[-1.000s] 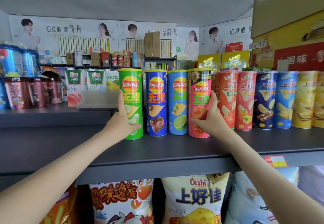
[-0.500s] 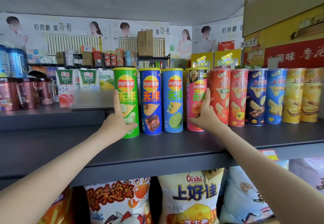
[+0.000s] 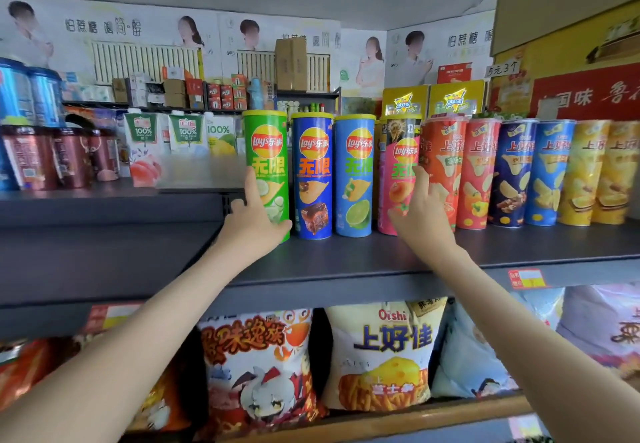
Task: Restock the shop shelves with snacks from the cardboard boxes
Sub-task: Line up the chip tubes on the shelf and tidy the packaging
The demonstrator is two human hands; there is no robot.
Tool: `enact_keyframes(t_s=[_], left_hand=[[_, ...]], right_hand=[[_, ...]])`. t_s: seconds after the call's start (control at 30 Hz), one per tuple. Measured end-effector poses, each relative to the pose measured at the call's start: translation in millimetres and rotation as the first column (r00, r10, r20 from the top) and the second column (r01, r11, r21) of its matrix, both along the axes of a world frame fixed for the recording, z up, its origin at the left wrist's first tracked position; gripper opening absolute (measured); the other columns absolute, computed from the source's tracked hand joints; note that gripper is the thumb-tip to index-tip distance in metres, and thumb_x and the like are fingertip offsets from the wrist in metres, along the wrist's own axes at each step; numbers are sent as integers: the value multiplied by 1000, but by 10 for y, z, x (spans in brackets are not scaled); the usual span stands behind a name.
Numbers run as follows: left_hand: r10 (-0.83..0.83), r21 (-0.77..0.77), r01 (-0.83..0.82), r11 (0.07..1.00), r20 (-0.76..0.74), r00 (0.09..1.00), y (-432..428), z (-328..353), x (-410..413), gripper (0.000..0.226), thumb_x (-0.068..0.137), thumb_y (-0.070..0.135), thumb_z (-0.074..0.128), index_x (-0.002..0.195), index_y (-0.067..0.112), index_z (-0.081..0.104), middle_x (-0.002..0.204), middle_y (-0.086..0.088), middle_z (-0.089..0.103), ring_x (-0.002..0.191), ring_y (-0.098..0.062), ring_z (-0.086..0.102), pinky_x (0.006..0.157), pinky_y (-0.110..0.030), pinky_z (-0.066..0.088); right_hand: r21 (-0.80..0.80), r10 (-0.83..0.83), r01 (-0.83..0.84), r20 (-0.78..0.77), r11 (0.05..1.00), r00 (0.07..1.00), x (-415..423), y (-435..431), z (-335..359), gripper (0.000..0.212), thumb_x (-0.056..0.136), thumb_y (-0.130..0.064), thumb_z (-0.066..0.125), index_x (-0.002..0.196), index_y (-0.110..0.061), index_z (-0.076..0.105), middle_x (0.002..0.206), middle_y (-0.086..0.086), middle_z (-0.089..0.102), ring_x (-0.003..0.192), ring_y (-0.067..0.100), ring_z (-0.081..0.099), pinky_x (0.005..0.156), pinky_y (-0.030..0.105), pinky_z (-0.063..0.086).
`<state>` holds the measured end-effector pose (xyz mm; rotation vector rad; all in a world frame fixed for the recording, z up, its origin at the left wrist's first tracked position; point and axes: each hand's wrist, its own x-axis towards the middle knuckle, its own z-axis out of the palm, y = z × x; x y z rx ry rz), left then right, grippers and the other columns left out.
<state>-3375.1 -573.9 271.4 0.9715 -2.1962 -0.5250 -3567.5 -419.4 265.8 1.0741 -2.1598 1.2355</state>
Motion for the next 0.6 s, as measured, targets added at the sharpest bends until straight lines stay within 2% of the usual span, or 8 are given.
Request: enact_keyframes(t_s=[0.13, 0.23, 0.27, 0.37, 0.43, 0.47, 0.53, 0.6], left_hand=[[-7, -105, -1, 994, -75, 997, 498, -86, 281, 66, 90, 35, 60, 146, 25, 28, 131, -13, 45, 118, -31, 49, 86, -30, 37], [-49, -193, 5, 981, -222, 974, 936, -347, 604, 47, 91, 28, 61, 135, 20, 49, 127, -8, 54, 117, -23, 54, 94, -29, 41], [-71, -188, 15, 982, -292, 954, 1077, -453, 732, 42, 91, 24, 62, 131, 18, 53, 124, -5, 57, 114, -19, 57, 94, -28, 43], [-33, -70, 1, 998, -465, 884, 1474, -859, 1216, 31, 91, 13, 61, 121, 17, 58, 112, 2, 62, 101, -5, 60, 88, -18, 49], [40, 50, -19, 999, -463, 886, 1695, -1204, 1579, 26, 92, 8, 58, 115, 20, 58, 103, 13, 62, 93, 8, 58, 82, -8, 46], [82, 135, -25, 991, -433, 898, 1788, -1411, 1770, 25, 93, 7, 56, 115, 20, 58, 101, 17, 61, 91, 12, 57, 80, -6, 45], [196, 347, -49, 937, -400, 895, 1934, -1882, 2178, 25, 94, 7, 55, 114, 22, 59, 102, 15, 62, 92, 12, 58, 81, -10, 48], [348, 525, -94, 846, -408, 844, 2080, -2327, 2605, 22, 91, 10, 59, 107, 25, 60, 100, 7, 65, 91, 0, 62, 82, -20, 52]], right_hand=[[-81, 160, -167, -93, 983, 983, 550, 65, -138, 45, 86, -8, 64, 128, -1, 50, 123, 18, 52, 109, 32, 53, 87, 28, 36], [-198, 328, -349, -134, 916, 935, 1110, 152, -362, 34, 84, -6, 65, 117, -3, 59, 111, 13, 59, 88, 6, 51, 77, 17, 37], [-224, 380, -403, -140, 888, 914, 1301, 195, -457, 31, 84, -7, 65, 115, -4, 60, 107, 10, 60, 85, 3, 49, 76, 15, 37], [-231, 566, -571, -93, 788, 819, 1881, 324, -847, 27, 84, -14, 62, 110, -7, 61, 100, 6, 62, 86, 10, 56, 81, 14, 42], [-188, 695, -680, 19, 709, 719, 2256, 388, -1194, 24, 86, -13, 60, 110, -9, 61, 100, 4, 63, 86, 11, 59, 80, 17, 47], [-159, 747, -731, 93, 664, 658, 2448, 409, -1391, 23, 88, -10, 61, 111, -9, 61, 100, 2, 63, 84, 7, 58, 77, 12, 46], [-88, 802, -815, 263, 573, 536, 2866, 438, -1800, 22, 90, -4, 60, 111, -10, 61, 99, -1, 63, 81, 3, 57, 72, 4, 41], [-3, 790, -882, 447, 471, 420, 3295, 431, -2207, 21, 90, -3, 59, 110, -9, 63, 95, 0, 64, 81, 7, 58, 70, 7, 42]])
